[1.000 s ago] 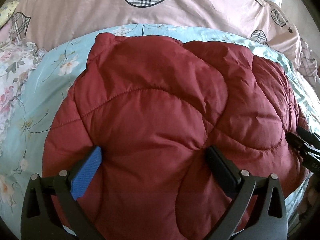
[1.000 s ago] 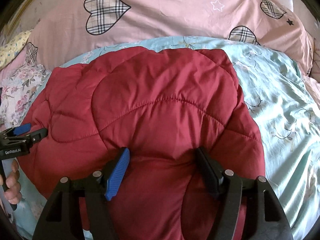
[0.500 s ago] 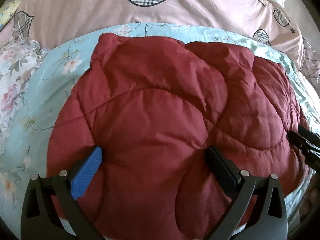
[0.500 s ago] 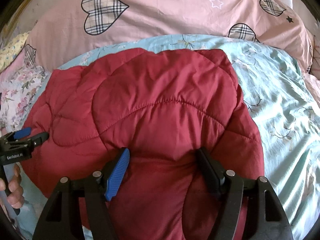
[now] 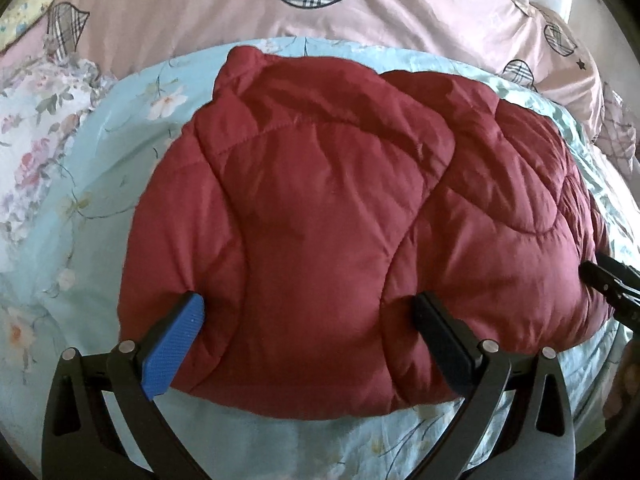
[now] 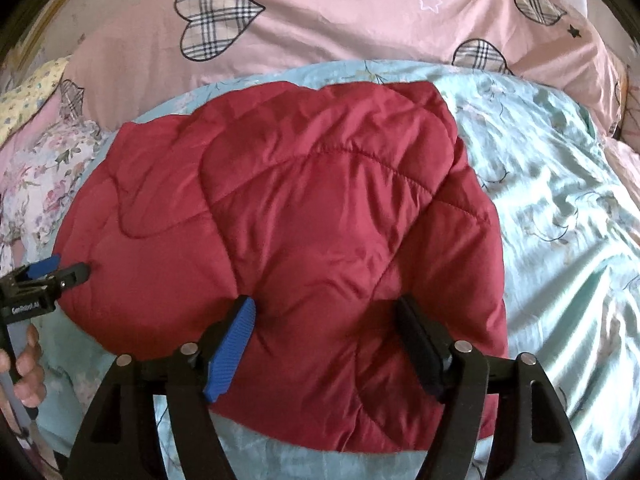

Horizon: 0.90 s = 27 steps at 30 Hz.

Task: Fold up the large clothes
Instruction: 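Open both tools and pull them back from the folded coat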

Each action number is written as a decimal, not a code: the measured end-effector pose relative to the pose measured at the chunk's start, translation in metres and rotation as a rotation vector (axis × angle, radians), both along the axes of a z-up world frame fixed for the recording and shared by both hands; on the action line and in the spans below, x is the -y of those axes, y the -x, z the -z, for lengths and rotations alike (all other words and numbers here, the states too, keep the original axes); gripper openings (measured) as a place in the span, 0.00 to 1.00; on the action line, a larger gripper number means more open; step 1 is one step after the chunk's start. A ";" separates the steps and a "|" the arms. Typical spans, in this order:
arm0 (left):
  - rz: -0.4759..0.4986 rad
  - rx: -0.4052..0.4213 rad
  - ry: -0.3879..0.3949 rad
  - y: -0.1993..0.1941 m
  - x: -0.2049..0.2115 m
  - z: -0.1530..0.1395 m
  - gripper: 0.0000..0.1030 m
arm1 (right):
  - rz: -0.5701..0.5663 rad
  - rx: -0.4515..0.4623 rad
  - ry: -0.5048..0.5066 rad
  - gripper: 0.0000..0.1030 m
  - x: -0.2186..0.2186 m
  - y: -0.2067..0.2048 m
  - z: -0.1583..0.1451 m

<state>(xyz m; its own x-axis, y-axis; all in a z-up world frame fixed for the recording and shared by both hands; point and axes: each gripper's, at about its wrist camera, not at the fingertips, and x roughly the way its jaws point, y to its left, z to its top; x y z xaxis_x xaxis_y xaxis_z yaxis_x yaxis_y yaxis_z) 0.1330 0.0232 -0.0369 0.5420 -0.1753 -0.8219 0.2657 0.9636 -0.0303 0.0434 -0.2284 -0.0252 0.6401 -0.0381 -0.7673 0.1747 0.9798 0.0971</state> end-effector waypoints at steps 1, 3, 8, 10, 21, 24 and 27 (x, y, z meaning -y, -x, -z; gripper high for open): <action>0.000 0.002 -0.005 0.000 0.001 0.001 1.00 | 0.004 -0.001 -0.006 0.74 0.002 -0.002 0.002; 0.002 0.008 -0.015 0.001 0.002 0.001 1.00 | 0.014 0.001 -0.019 0.76 0.005 -0.007 0.005; 0.005 0.007 -0.021 0.002 0.002 -0.002 1.00 | 0.026 -0.002 -0.018 0.76 0.005 -0.008 0.002; 0.004 0.011 -0.025 0.007 0.001 -0.006 1.00 | 0.026 0.002 -0.027 0.76 0.003 -0.002 -0.004; 0.005 -0.018 0.001 0.054 -0.012 -0.007 1.00 | -0.057 0.005 -0.045 0.78 -0.024 0.058 -0.020; 0.009 -0.028 -0.026 0.072 -0.016 0.000 1.00 | -0.069 -0.021 -0.056 0.78 -0.032 0.074 -0.015; 0.016 -0.046 -0.048 0.084 -0.017 0.007 1.00 | -0.088 -0.052 -0.056 0.79 -0.042 0.087 -0.006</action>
<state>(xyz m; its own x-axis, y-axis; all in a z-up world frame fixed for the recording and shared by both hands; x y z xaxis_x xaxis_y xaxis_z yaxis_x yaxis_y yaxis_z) 0.0489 0.0398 -0.0436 0.5009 -0.1436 -0.8535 0.2809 0.9597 0.0034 -0.0432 -0.1862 -0.0194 0.5987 0.0606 -0.7987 0.0946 0.9848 0.1456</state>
